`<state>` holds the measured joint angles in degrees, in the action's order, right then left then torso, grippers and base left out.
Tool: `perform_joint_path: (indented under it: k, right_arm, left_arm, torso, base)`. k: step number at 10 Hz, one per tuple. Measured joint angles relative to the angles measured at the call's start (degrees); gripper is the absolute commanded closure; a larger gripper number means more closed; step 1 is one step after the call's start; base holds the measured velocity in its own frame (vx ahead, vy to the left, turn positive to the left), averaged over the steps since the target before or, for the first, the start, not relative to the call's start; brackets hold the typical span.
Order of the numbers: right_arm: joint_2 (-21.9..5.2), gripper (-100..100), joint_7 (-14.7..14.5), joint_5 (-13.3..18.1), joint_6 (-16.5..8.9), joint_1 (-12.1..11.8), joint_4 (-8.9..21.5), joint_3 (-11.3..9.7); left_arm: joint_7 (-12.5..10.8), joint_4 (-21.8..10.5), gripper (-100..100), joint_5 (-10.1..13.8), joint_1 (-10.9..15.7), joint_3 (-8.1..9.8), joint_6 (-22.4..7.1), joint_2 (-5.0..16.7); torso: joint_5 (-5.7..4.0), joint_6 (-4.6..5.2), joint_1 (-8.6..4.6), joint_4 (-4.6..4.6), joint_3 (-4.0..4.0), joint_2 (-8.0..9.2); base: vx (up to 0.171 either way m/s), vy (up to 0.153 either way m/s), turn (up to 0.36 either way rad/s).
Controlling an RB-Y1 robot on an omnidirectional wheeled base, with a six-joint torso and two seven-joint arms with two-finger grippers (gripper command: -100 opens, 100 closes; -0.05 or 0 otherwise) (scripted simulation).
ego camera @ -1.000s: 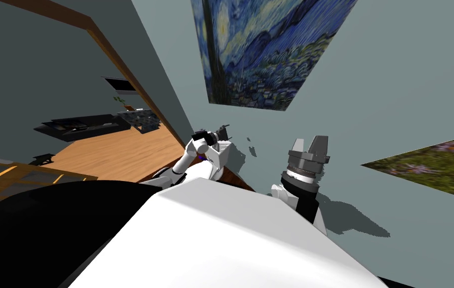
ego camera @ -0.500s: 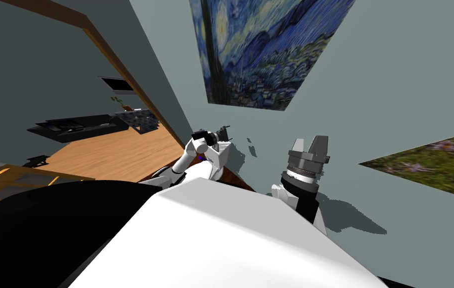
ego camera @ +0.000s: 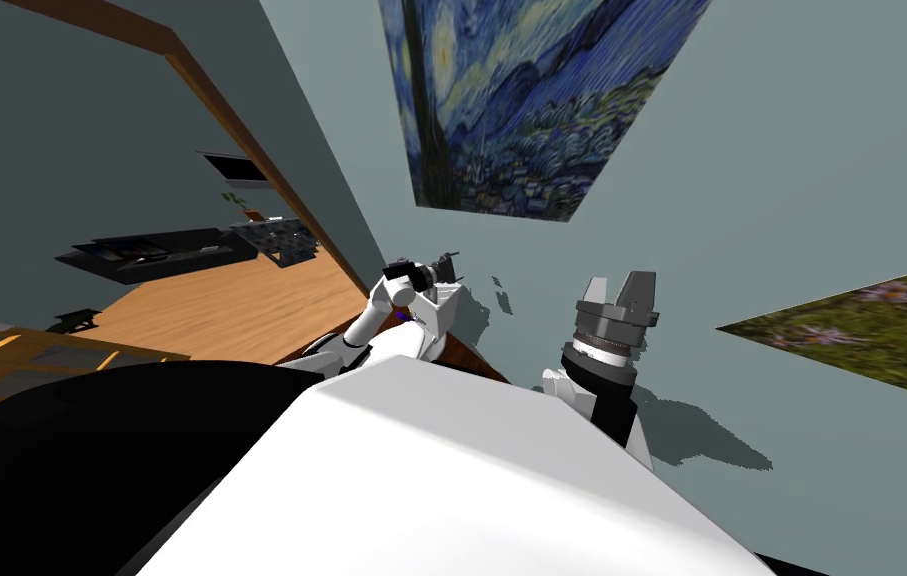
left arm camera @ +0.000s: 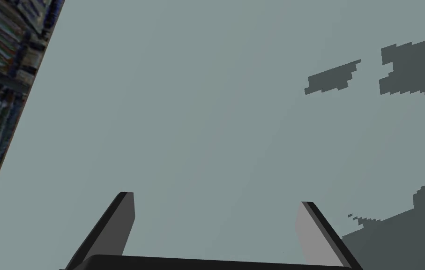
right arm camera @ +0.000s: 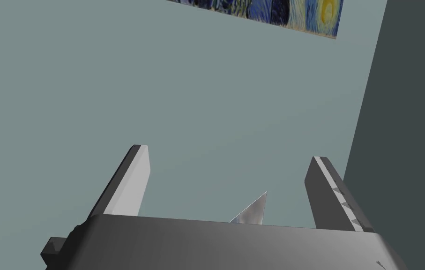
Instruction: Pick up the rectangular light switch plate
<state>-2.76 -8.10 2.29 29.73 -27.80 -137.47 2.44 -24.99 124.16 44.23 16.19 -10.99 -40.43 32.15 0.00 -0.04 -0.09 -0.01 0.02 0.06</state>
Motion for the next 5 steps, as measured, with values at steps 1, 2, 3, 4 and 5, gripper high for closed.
perform_joint_path:
  k: [1, 2, 3, 4, 5]
  right_arm:
    - [0.00, 0, 0.00, 0.00, 0.00, 0.00, 0.00, 0.00]
    - [0.00, 0, 0.00, 0.00, 0.00, 0.00, 0.00, 0.00]
    - [0.00, 0, 0.00, 0.00, 0.00, 0.00, 0.00, 0.00]
    - [0.00, 0, 0.00, 0.00, 0.00, 0.00, 0.00, 0.00]
    - [0.01, 0, 0.00, 0.00, 0.00, 0.00, 0.00, -0.01]
  left_arm:
    - [0.17, -0.81, -100, 0.07, 0.36, 0.21, -1.00, 0.12]
    - [0.28, -1.42, -100, 0.09, 0.63, 0.50, -2.24, 0.29]
    - [0.20, -2.11, -100, -0.14, 1.26, 0.79, -3.94, 0.31]
    - [0.24, -3.52, -100, -0.37, 2.36, 0.90, -5.74, 0.24]
    - [0.83, -4.81, -100, 0.02, 2.50, 1.15, -7.05, 0.71]
  torso:
    - [-0.02, 0.01, -0.08, 0.01, 0.03, 0.05]
    - [-0.04, 0.01, -0.14, 0.02, 0.04, 0.06]
    - [-0.05, 0.01, -0.17, 0.02, 0.03, 0.05]
    - [-0.05, 0.02, -0.21, 0.01, 0.03, 0.05]
    - [-0.06, 0.01, -0.23, 0.02, 0.05, 0.09]
  base:
    - [-0.029, -0.060, 0.011]
    - [-0.024, -0.066, 0.018]
    - [-0.028, -0.075, 0.018]
    - [-0.041, -0.083, 0.013]
    - [-0.025, -0.047, 0.012]
